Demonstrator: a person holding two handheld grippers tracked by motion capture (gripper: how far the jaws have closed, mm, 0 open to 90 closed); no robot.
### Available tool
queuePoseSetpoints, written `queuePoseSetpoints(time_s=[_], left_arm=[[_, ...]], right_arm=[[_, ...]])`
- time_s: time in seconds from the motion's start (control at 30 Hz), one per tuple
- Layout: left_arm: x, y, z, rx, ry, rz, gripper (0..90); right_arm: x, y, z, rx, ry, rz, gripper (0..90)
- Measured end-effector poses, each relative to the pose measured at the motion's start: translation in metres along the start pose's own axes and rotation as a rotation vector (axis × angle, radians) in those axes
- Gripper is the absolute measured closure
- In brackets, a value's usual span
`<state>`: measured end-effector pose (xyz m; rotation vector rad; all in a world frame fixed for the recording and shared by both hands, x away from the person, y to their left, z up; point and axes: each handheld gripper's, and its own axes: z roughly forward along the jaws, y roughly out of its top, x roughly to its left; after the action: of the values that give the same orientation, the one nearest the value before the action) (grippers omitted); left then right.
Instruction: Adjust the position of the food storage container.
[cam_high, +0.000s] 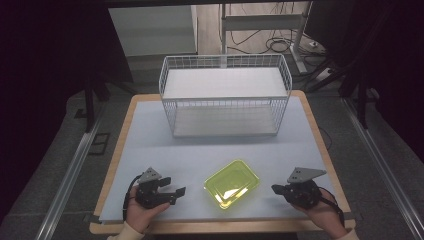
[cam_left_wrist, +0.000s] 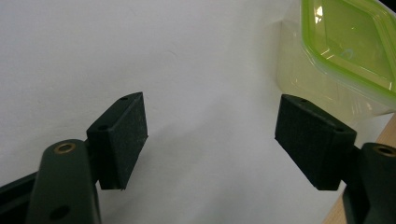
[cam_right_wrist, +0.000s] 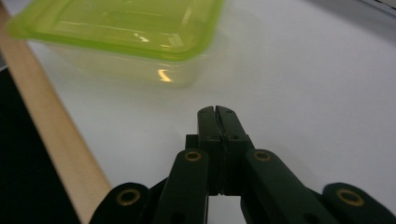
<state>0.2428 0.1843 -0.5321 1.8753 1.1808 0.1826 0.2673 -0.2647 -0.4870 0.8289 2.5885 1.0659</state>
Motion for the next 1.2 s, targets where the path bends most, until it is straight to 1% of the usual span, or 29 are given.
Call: queuePoseSetpoints(time_s=[0.07, 0.13, 0.2, 0.27, 0.33, 0.37, 0.43, 0.47, 0.5, 0.6, 0.7, 0.73, 0.77, 0.8, 0.83, 0.87, 0.9, 1.03, 1.2], left_arm=[[0.0, 0.0, 0.0, -0.001, 0.001, -0.001, 24.7], [0.0, 0.0, 0.0, -0.002, 0.002, -0.001, 24.6], [0.001, 0.0, -0.001, -0.005, 0.003, -0.002, 24.6], [0.001, 0.0, -0.001, -0.002, 0.004, -0.003, 24.6], [0.001, 0.001, 0.0, -0.001, 0.005, 0.0, 24.6], [0.001, 0.001, 0.0, -0.001, 0.005, 0.0, 24.6], [0.001, 0.001, 0.0, 0.0, 0.004, 0.001, 24.6], [0.001, 0.001, 0.0, 0.0, 0.004, 0.001, 24.6], [0.001, 0.001, 0.0, 0.0, 0.004, 0.0, 24.6], [0.001, 0.001, 0.0, 0.0, 0.004, -0.001, 24.6], [0.001, 0.001, 0.001, 0.004, 0.003, 0.001, 24.5], [0.0, 0.001, 0.001, 0.005, 0.002, 0.001, 24.5], [0.0, 0.001, 0.001, 0.005, 0.002, 0.002, 24.5], [0.0, 0.001, 0.001, 0.006, 0.002, 0.003, 24.5], [0.0, 0.001, 0.001, 0.006, 0.003, 0.004, 24.5], [-0.001, 0.001, 0.001, 0.004, 0.002, 0.002, 24.5], [0.0, 0.001, 0.001, 0.006, 0.002, 0.005, 24.5], [0.0, 0.0, 0.001, 0.007, 0.002, 0.004, 24.5], [0.0, 0.0, 0.001, 0.007, 0.0, 0.006, 24.5]], right_arm=[[0.012, 0.0, 0.0, 0.011, 0.034, -0.017, 90.0], [0.02, 0.0, 0.0, 0.024, 0.049, -0.029, 90.0], [0.028, -0.002, 0.002, 0.036, 0.075, -0.044, 90.0], [0.037, -0.002, 0.006, 0.056, 0.095, -0.06, 90.0], [0.044, 0.001, 0.011, 0.064, 0.113, -0.079, 90.0], [0.044, 0.001, 0.011, 0.064, 0.113, -0.079, 90.0], [0.053, 0.006, 0.018, 0.067, 0.144, -0.1, 90.0], [0.053, 0.006, 0.018, 0.067, 0.144, -0.1, 90.0], [0.056, 0.007, 0.02, 0.068, 0.15, -0.111, 90.0], [0.062, 0.011, 0.027, 0.067, 0.166, -0.116, 90.0], [0.068, 0.016, 0.036, 0.069, 0.174, -0.119, 90.0], [0.072, 0.02, 0.042, 0.068, 0.186, -0.125, 90.0], [0.072, 0.02, 0.042, 0.068, 0.186, -0.125, 90.0], [0.078, 0.023, 0.05, 0.067, 0.192, -0.141, 90.0], [0.078, 0.023, 0.05, 0.067, 0.192, -0.141, 90.0], [0.084, 0.027, 0.058, 0.066, 0.19, -0.158, 90.0], [0.084, 0.027, 0.058, 0.066, 0.19, -0.158, 90.0], [0.091, 0.033, 0.07, 0.061, 0.18, -0.161, 90.0], [0.099, 0.036, 0.081, 0.059, 0.167, -0.173, 90.0]])
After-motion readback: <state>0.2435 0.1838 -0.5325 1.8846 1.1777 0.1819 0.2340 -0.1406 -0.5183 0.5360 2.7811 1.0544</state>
